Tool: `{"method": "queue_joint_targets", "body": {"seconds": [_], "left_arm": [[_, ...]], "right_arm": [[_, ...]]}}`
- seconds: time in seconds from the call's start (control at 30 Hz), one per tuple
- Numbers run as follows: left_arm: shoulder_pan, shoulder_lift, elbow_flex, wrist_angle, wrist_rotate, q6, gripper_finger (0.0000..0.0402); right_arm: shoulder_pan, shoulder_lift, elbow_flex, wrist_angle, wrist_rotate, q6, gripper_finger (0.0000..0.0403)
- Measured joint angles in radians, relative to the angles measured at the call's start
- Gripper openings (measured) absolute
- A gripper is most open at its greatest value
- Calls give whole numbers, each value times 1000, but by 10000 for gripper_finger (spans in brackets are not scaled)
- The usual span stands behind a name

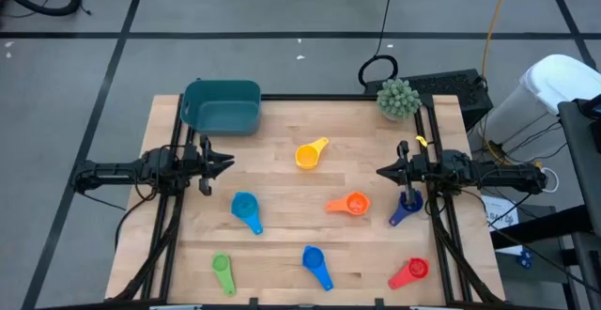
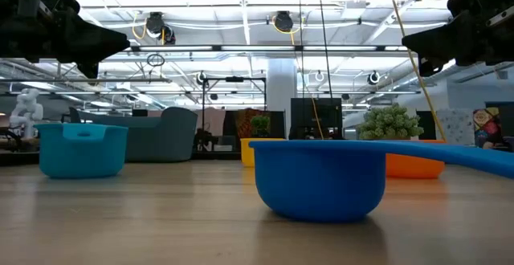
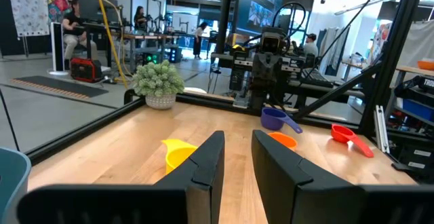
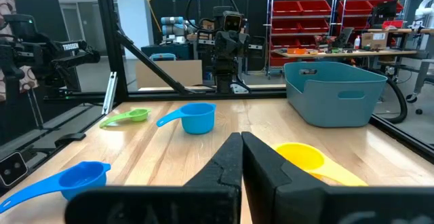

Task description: Nest measuring cups in basket

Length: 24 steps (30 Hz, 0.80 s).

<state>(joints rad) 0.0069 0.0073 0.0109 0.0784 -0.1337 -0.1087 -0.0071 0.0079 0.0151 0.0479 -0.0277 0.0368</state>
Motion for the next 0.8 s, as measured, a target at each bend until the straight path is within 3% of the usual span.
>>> {"method": "queue_joint_targets", "body": {"seconds": [0.8], "left_arm": [[0, 0, 0, 0, 0, -8, 79]], "right_arm": [[0, 0, 0, 0, 0, 0, 0]]}}
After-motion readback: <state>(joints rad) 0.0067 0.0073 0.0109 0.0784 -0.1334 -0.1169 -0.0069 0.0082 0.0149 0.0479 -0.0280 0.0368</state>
